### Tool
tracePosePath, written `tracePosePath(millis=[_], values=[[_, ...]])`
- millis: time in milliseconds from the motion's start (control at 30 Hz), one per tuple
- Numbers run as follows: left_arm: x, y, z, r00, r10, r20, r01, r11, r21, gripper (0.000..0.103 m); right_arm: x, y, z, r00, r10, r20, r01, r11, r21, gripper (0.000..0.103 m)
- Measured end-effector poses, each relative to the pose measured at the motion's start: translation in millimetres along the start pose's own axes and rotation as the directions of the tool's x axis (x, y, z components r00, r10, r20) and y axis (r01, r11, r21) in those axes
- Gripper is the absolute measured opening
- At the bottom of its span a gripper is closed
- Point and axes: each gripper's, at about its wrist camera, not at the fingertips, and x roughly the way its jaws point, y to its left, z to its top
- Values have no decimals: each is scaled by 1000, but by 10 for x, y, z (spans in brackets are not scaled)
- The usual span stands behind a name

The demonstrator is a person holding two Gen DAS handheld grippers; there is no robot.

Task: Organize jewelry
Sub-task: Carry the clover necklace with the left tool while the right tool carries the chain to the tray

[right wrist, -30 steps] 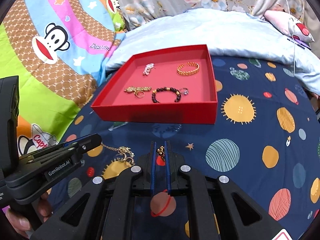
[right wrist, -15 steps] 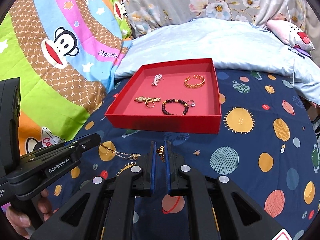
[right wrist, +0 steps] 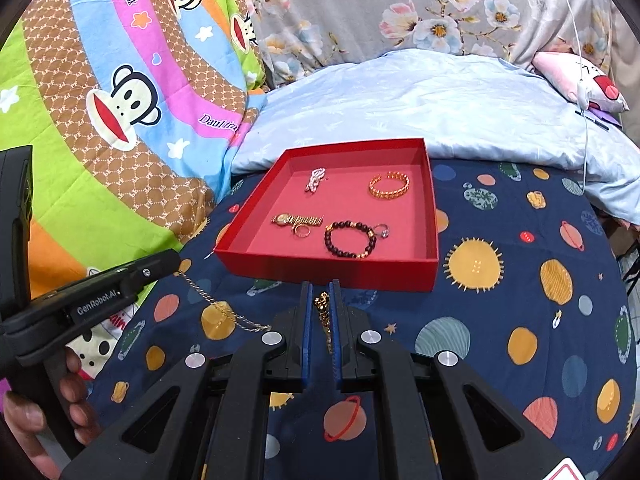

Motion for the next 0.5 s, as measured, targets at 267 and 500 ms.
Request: tracePosePath(millis=[267, 500], values=[[32, 11, 350, 999, 8, 53, -9, 1000, 14, 13, 58, -103, 301, 999, -17, 39, 17, 1000, -9, 7], [112, -77, 648, 996, 1, 94, -4, 1000, 29, 13, 214, -165, 584, 997, -36, 65, 37, 999, -23, 7]])
